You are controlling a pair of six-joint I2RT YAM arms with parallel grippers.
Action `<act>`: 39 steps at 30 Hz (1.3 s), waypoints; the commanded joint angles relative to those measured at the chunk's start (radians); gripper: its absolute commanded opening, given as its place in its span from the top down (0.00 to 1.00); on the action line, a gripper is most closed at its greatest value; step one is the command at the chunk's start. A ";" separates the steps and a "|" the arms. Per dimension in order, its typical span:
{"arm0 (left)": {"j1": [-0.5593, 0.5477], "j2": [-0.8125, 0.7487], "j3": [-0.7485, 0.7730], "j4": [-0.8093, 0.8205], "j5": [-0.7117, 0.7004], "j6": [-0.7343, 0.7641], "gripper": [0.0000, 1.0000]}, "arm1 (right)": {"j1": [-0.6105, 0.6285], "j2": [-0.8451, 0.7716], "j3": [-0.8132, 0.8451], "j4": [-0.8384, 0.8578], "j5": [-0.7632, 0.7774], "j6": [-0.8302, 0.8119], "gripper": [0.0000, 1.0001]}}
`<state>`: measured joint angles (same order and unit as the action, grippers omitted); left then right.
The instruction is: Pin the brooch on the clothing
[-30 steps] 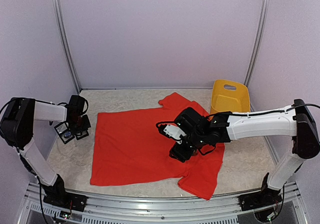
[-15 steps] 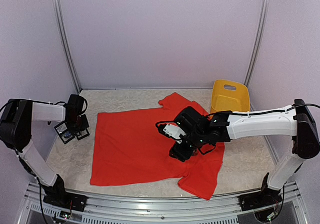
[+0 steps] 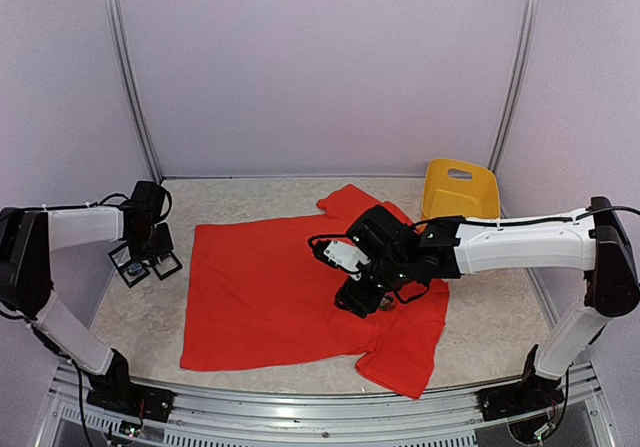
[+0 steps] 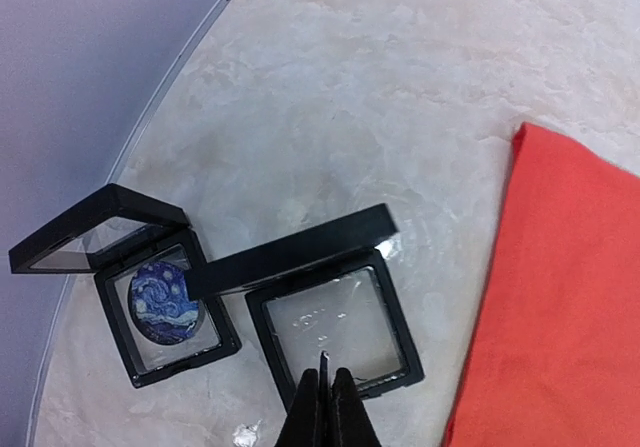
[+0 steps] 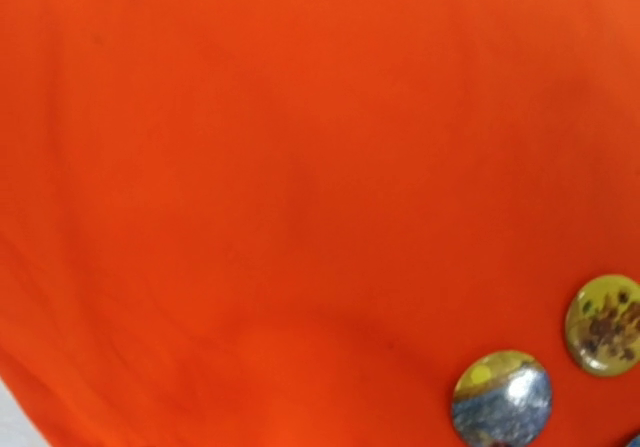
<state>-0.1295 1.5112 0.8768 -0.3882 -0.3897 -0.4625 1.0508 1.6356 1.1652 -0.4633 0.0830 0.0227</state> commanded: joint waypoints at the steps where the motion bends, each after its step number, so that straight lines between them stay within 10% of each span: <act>1: -0.141 -0.182 0.078 -0.023 -0.004 0.021 1.00 | -0.019 -0.065 0.058 0.007 -0.038 0.015 0.32; 17: -0.861 -0.432 0.219 0.635 0.603 0.314 1.00 | -0.144 -0.379 -0.007 0.718 -0.743 0.235 0.27; 39: -0.928 -0.352 0.234 0.666 0.688 0.317 1.00 | -0.094 -0.272 0.127 0.694 -0.855 0.263 0.79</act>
<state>-1.0489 1.1599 1.1004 0.2951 0.2813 -0.1677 0.9493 1.3781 1.2797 0.2665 -0.7883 0.3096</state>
